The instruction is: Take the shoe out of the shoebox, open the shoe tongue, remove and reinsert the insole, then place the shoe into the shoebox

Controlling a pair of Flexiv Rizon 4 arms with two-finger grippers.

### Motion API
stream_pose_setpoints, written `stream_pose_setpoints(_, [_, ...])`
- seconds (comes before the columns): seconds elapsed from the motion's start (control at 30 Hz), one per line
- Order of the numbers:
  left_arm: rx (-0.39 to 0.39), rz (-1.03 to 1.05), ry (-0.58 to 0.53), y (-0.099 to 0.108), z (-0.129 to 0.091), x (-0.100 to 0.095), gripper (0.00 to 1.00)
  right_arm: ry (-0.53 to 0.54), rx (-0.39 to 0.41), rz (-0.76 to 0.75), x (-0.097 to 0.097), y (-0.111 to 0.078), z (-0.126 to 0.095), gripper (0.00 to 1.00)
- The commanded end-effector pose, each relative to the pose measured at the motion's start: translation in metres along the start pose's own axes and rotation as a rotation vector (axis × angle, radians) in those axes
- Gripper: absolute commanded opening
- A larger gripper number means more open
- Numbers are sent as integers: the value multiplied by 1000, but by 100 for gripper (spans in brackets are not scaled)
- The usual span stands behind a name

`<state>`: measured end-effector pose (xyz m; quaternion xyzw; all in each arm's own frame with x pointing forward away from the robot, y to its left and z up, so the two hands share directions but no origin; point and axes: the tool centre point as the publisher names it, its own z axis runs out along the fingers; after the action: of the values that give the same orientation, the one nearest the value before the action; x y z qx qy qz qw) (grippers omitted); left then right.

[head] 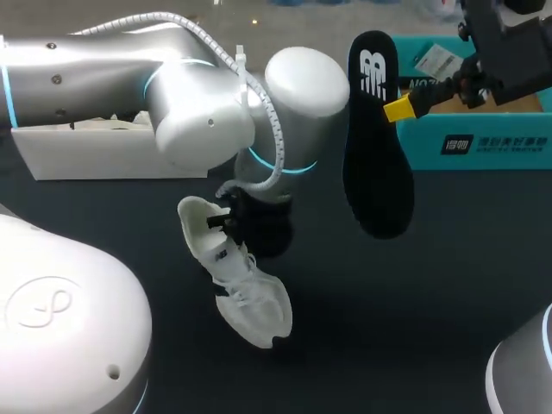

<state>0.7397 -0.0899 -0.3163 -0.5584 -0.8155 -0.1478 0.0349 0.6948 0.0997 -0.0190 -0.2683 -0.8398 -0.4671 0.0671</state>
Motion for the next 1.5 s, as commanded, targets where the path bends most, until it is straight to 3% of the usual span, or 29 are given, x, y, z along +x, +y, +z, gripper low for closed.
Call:
stream_pose_setpoints(0.03, [-246, 470, -96, 4, -4, 8, 0, 1, 4, 1, -1, 2, 2, 0])
stream_pose_setpoints(0.33, [-285, 585, -201, 14, -16, 9, 0, 1, 4, 1, -1, 2, 2, 0])
stream_pose_setpoints(0.67, [-292, 660, -210, 14, -16, -33, 0, 1, 4, 1, -1, 2, 2, 0])
stream_pose_setpoints(0.87, [-329, 634, -183, 1, -29, -45, 0, 1, 4, 1, -1, 2, 2, 0])
stream_pose_setpoints(1.2, [-400, 566, -148, -16, -43, -45, 0, 1, 4, 1, -1, 2, 2, 0])
stream_pose_setpoints(1.5, [-384, 541, -163, -30, -46, -72, 0, 1, 4, 1, -1, 2, 2, 0])
